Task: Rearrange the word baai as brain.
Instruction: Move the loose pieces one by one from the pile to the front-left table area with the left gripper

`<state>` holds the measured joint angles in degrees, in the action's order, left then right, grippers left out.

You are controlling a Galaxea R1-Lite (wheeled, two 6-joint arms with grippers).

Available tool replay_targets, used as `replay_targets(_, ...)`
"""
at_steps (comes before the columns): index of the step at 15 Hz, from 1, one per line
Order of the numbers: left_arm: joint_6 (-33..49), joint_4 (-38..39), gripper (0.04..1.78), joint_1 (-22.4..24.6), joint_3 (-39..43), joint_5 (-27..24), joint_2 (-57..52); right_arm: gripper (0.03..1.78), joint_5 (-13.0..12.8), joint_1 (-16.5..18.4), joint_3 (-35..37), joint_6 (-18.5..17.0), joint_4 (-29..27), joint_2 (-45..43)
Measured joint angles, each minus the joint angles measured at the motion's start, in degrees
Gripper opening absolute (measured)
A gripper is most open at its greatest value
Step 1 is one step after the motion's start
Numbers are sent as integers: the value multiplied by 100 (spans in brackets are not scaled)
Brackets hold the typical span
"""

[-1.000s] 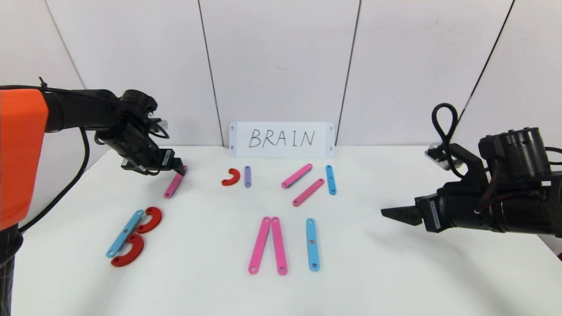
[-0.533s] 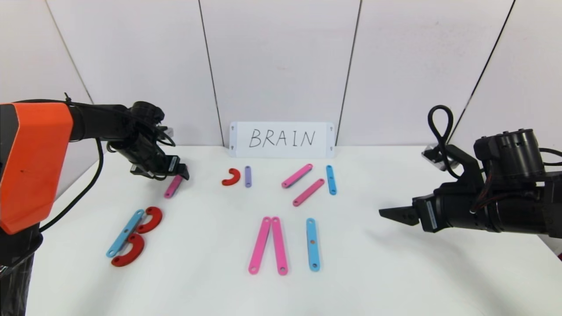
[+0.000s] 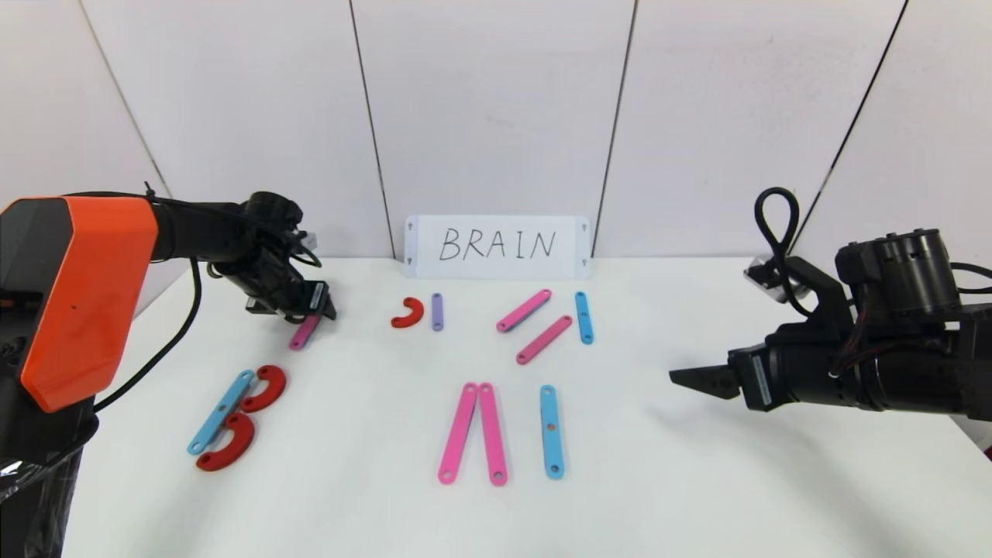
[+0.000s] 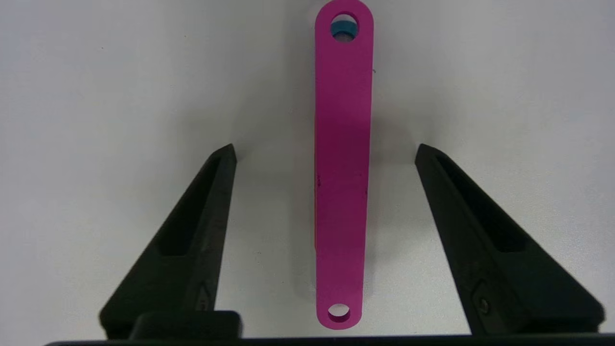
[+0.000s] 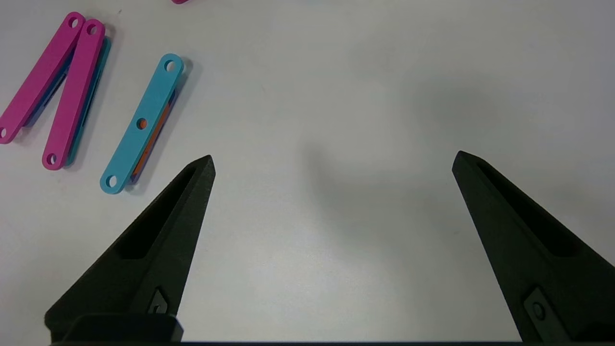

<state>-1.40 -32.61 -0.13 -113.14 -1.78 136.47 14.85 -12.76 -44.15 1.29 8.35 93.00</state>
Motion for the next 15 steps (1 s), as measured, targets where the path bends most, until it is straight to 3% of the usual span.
replay_targets(3,15,-13,61,2,5,10,11,173,0,1,2,0,2,2)
replay_targets(5,20,-35,37,-17,10,5,16,173,-5,1,2,0,2,5)
replay_targets(11,140,-127,30,-60,41,104,-48,173,-5,6,4,-2,2,5)
replay_targets(15,302,-578,30,-94,127,110,-458,173,4,1,4,-2,2,5)
